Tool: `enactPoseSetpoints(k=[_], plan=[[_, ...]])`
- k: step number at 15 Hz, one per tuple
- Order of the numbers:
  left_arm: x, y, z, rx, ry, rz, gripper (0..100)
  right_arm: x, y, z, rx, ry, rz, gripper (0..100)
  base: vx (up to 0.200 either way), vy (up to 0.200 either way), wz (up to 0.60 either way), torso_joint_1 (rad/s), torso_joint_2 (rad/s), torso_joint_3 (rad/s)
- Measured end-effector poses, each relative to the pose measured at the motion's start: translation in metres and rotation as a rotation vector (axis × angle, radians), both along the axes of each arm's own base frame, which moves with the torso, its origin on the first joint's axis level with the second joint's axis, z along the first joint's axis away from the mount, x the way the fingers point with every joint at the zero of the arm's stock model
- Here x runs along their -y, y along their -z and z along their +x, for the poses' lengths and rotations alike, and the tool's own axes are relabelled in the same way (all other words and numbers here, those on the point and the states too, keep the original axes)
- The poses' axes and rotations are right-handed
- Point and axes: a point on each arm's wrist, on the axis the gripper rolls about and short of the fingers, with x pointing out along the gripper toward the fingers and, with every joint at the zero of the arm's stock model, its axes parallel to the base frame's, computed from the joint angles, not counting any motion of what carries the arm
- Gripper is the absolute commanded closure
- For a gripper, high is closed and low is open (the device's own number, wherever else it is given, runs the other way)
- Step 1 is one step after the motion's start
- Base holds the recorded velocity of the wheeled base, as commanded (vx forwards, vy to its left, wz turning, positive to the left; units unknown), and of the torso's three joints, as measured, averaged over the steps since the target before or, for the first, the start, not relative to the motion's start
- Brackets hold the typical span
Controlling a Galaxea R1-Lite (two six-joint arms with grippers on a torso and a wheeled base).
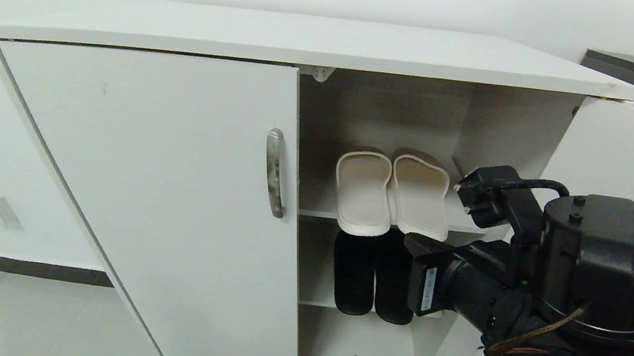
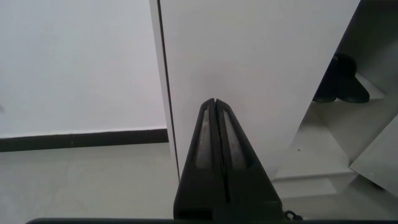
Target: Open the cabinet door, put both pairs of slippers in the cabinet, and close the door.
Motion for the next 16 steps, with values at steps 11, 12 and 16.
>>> enactPoseSetpoints(k=[11, 12, 16], plan=[[0.0, 0.0, 0.0, 0.0, 0.0, -0.001, 100, -0.004, 0.015, 0.003, -0.007, -0.003, -0.043, 100, -0.182, 0.0, 0.0, 0.002, 0.0, 0.004], [0.0, 0.0, 0.0, 0.0, -0.001, -0.001, 100, -0.004, 0.015, 0.003, -0.007, -0.003, -0.044, 100, -0.2, 0.0, 0.0, 0.002, 0.0, -0.002], [0.0, 0.0, 0.0, 0.0, 0.0, -0.001, 100, -0.003, 0.023, 0.003, -0.022, -0.007, -0.066, 100, -0.2, 0.0, 0.0, -0.001, 0.0, 0.004]])
